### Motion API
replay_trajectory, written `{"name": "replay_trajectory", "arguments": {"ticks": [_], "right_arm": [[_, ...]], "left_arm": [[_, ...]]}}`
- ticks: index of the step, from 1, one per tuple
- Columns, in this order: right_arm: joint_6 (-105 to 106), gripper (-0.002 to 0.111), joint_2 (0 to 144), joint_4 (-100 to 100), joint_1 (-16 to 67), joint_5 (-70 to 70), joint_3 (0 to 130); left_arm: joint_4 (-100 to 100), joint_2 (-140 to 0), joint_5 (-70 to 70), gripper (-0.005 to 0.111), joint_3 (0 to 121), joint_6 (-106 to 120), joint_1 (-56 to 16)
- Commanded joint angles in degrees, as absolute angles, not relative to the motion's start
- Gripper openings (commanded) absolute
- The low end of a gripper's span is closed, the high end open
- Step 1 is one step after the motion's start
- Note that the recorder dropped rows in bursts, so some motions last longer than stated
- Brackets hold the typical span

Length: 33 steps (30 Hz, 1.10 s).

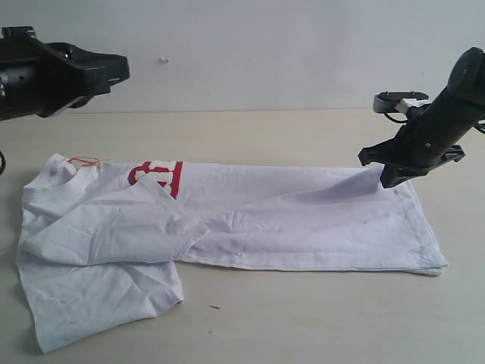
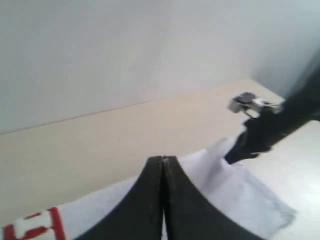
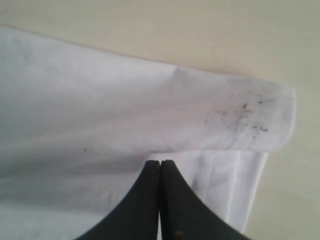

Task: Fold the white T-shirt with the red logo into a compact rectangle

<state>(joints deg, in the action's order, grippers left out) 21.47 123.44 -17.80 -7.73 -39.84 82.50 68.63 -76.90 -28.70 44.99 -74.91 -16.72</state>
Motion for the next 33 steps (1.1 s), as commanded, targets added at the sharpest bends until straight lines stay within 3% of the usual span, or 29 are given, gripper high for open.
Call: {"name": "replay_trajectory", "arguments": {"ticks": [1, 5, 8, 18, 21, 24, 26, 28, 30, 33], "right_arm": [[21.9, 0.000, 122.7, -17.9, -8.0, -40.2, 82.2], [21.9, 0.000, 122.7, -17.9, -8.0, -40.2, 82.2], [21.9, 0.000, 122.7, -17.9, -8.0, -40.3, 82.2], [21.9, 0.000, 122.7, -17.9, -8.0, -39.9, 82.2], [21.9, 0.000, 122.7, -17.9, -8.0, -39.9, 82.2], [21.9, 0.000, 122.7, -17.9, -8.0, -40.3, 82.2], [21.9, 0.000, 122.7, -17.9, -8.0, -40.4, 82.2], [21.9, 0.000, 122.7, -17.9, -8.0, -40.5, 82.2], [21.9, 0.000, 122.7, -17.9, -8.0, -40.2, 82.2], [21.9, 0.000, 122.7, -17.9, -8.0, -40.2, 82.2]], "left_arm": [[99.8, -78.2, -33.0, 0.000, 49.8, -103.1, -13.1], [99.9, -78.6, -42.8, 0.000, 50.1, -102.2, -7.9], [99.9, -78.6, -38.7, 0.000, 49.0, -100.2, -5.8], [99.9, -78.6, 10.7, 0.000, 41.5, -90.8, -5.1], [88.1, -80.2, 41.2, 0.000, 43.4, -67.6, -7.6], [54.9, -84.2, 34.8, 0.000, 50.1, -38.7, -5.1], [14.0, -88.1, 33.1, 0.000, 54.2, 6.5, -4.6], [-18.1, -91.3, 43.8, 0.000, 57.5, 46.0, -4.6], [-25.3, -91.8, 49.2, 0.000, 57.3, 63.4, -6.2], [-24.5, -92.1, 46.3, 0.000, 54.8, 67.0, -12.1]]}}
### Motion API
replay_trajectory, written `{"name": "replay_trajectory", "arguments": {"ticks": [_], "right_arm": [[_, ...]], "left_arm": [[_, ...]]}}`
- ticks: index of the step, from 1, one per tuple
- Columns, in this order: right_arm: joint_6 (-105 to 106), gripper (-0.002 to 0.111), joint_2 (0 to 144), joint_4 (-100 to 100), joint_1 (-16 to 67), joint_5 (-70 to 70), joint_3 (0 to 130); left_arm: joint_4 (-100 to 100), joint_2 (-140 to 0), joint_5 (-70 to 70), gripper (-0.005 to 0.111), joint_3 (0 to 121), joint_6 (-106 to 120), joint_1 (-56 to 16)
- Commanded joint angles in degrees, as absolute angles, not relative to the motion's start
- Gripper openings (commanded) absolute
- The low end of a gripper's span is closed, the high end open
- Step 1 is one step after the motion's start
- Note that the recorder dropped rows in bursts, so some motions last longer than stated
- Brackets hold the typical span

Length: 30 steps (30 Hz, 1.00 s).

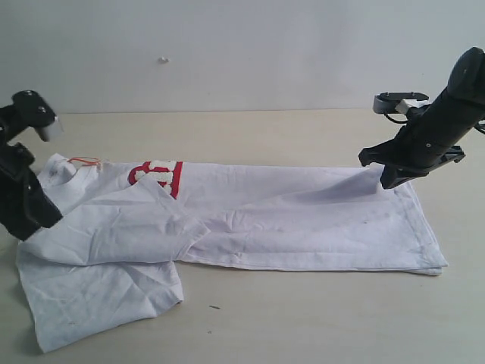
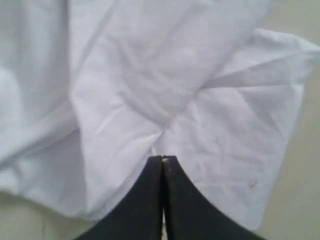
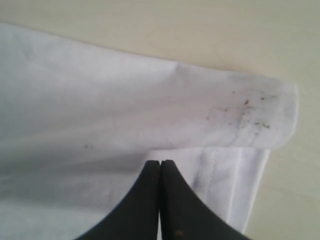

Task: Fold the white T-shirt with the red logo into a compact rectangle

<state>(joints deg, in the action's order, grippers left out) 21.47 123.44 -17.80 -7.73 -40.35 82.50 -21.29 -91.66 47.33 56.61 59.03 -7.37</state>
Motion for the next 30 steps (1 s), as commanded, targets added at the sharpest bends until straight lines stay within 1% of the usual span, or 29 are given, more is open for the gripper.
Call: {"name": "replay_trajectory", "arguments": {"ticks": [1, 2, 3, 4, 5, 7, 8, 11, 18, 23, 30], "right_arm": [[21.9, 0.000, 122.7, -17.9, -8.0, -40.2, 82.2], [21.9, 0.000, 122.7, -17.9, -8.0, -40.2, 82.2], [21.9, 0.000, 122.7, -17.9, -8.0, -40.2, 82.2], [21.9, 0.000, 122.7, -17.9, -8.0, -40.2, 82.2], [21.9, 0.000, 122.7, -17.9, -8.0, -40.4, 82.2], [21.9, 0.000, 122.7, -17.9, -8.0, -40.5, 82.2], [21.9, 0.000, 122.7, -17.9, -8.0, -40.5, 82.2], [21.9, 0.000, 122.7, -17.9, -8.0, -40.5, 82.2], [21.9, 0.000, 122.7, -17.9, -8.0, -40.5, 82.2], [21.9, 0.000, 122.7, -17.9, -8.0, -40.5, 82.2], [21.9, 0.000, 122.7, -17.9, -8.0, -40.4, 82.2]], "left_arm": [[-24.8, -92.1, 45.2, 0.000, 53.7, 67.0, -14.2], [-24.8, -92.1, 44.6, 0.002, 53.1, 67.0, -15.7], [-24.8, -92.1, 44.3, 0.006, 52.6, 67.0, -17.0], [-24.8, -92.1, 43.5, 0.014, 51.9, 67.0, -18.9], [-24.8, -92.1, 42.7, 0.026, 51.2, 67.0, -20.5], [-24.5, -92.1, 42.7, 0.035, 50.6, 67.0, -22.5], [-24.5, -92.1, 42.7, 0.037, 50.1, 67.0, -23.4], [-22.7, -92.1, 41.8, 0.036, 48.8, 66.6, -25.6], [-21.7, -92.1, 37.2, 0.036, 45.8, 64.1, -28.0], [-21.4, -92.3, 33.4, 0.036, 44.3, 61.9, -28.0], [-21.4, -96.1, 29.7, 0.036, 44.2, 60.2, -28.0]]}}
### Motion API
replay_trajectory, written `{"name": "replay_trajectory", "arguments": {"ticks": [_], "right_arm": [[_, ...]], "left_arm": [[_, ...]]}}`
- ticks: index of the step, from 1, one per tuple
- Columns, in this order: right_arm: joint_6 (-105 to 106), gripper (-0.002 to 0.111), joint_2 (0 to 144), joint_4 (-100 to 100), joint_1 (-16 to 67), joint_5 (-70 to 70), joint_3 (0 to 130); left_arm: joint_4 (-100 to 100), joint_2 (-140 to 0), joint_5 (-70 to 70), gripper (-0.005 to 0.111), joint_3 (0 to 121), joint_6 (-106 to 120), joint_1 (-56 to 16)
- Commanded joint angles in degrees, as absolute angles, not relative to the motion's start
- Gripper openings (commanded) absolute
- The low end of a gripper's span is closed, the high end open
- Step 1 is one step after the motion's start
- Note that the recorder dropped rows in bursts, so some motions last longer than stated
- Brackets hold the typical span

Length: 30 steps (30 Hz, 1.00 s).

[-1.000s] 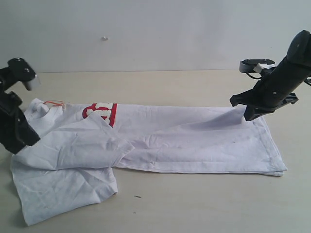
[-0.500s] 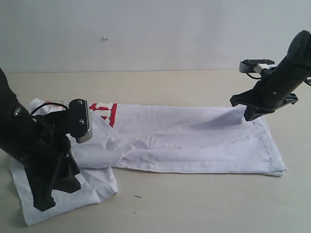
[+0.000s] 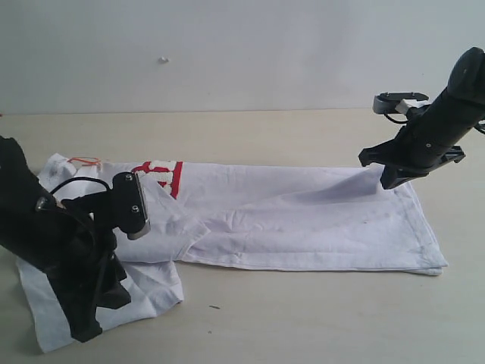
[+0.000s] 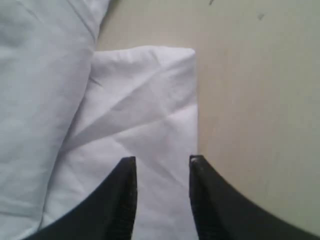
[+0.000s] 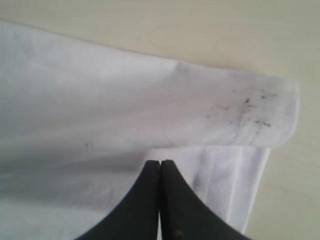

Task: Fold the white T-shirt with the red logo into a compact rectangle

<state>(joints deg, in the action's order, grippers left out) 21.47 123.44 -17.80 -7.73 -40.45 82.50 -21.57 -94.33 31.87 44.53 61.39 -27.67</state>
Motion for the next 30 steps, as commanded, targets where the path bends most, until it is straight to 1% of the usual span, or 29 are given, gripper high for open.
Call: {"name": "replay_trajectory", "arguments": {"ticks": [1, 7, 10, 13, 15, 17, 26, 28, 30], "right_arm": [[21.9, 0.000, 122.7, -17.9, -8.0, -40.3, 82.2], [21.9, 0.000, 122.7, -17.9, -8.0, -40.3, 82.2], [21.9, 0.000, 122.7, -17.9, -8.0, -40.3, 82.2], [21.9, 0.000, 122.7, -17.9, -8.0, -40.2, 82.2], [21.8, 0.000, 122.7, -17.9, -8.0, -40.5, 82.2], [21.8, 0.000, 122.7, -17.9, -8.0, -40.5, 82.2], [21.8, 0.000, 122.7, -17.9, -8.0, -40.2, 82.2], [21.8, 0.000, 122.7, -17.9, -8.0, -40.2, 82.2], [21.8, 0.000, 122.7, -17.9, -8.0, -40.2, 82.2]], "left_arm": [[-21.3, -96.5, 29.7, 0.036, 44.2, 60.2, -28.0], [-21.3, -97.4, 32.7, 0.036, 44.2, 60.2, -28.6], [-20.9, -97.3, 34.2, 0.036, 44.2, 60.2, -31.5], [-15.6, -98.1, 30.8, 0.036, 44.2, 56.6, -34.1], [-9.8, -99.3, 27.5, 0.036, 44.2, 48.4, -34.3], [-5.0, -100.3, 27.1, 0.036, 44.2, 43.5, -33.7], [-3.0, -101.7, 29.8, 0.036, 44.3, 43.4, -34.7], [-2.8, -101.4, 30.6, 0.034, 45.0, 43.4, -34.7], [-2.8, -100.8, 32.3, 0.023, 45.8, 43.4, -34.9]]}}
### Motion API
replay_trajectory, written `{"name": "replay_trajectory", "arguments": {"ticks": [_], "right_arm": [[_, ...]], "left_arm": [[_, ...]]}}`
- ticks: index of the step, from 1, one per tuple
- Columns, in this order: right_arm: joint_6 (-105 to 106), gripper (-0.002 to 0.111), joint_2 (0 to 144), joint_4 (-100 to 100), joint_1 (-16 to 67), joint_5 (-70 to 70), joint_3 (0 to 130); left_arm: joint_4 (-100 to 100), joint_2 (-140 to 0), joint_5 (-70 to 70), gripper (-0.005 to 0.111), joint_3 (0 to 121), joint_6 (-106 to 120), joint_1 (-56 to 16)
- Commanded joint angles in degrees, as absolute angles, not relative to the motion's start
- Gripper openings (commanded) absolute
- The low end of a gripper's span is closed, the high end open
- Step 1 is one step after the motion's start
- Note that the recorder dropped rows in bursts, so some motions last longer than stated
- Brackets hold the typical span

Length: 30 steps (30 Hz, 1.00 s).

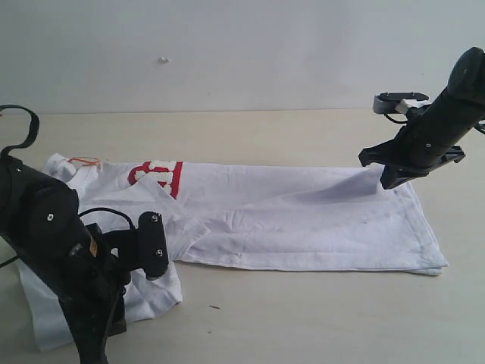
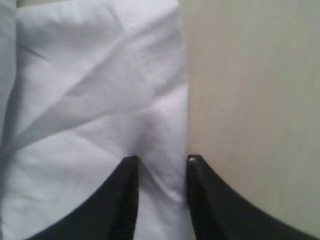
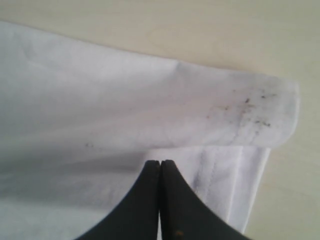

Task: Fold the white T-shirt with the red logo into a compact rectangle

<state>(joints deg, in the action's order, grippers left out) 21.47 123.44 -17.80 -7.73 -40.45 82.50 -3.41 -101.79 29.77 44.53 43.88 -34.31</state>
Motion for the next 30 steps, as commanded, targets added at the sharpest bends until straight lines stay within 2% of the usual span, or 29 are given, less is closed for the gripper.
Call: {"name": "replay_trajectory", "arguments": {"ticks": [1, 3, 8, 14, 23, 28, 30], "right_arm": [[21.8, 0.000, 122.7, -17.9, -8.0, -40.2, 82.2], [21.8, 0.000, 122.7, -17.9, -8.0, -40.2, 82.2], [21.8, 0.000, 122.7, -17.9, -8.0, -40.2, 82.2], [21.8, 0.000, 122.7, -18.0, -8.0, -40.3, 82.2], [22.0, 0.000, 122.7, -17.8, -8.0, -39.7, 82.2], [22.0, 0.000, 122.7, -17.8, -8.0, -39.7, 82.2], [22.0, 0.000, 122.7, -17.8, -8.0, -39.6, 82.2]], "left_arm": [[-2.8, -100.4, 33.7, 0.015, 46.4, 43.4, -34.9], [-2.8, -99.1, 36.4, 0.000, 47.6, 43.4, -34.9], [0.0, -95.7, 38.1, 0.000, 50.4, 43.7, -34.9], [15.0, -94.4, 36.6, 0.000, 50.8, 41.5, -34.9], [25.8, -94.2, 19.5, 0.000, 50.8, 34.8, -34.8], [29.7, -94.7, 9.5, 0.000, 50.8, 33.8, -31.9], [29.3, -94.7, 8.8, 0.005, 50.8, 33.8, -30.6]]}}
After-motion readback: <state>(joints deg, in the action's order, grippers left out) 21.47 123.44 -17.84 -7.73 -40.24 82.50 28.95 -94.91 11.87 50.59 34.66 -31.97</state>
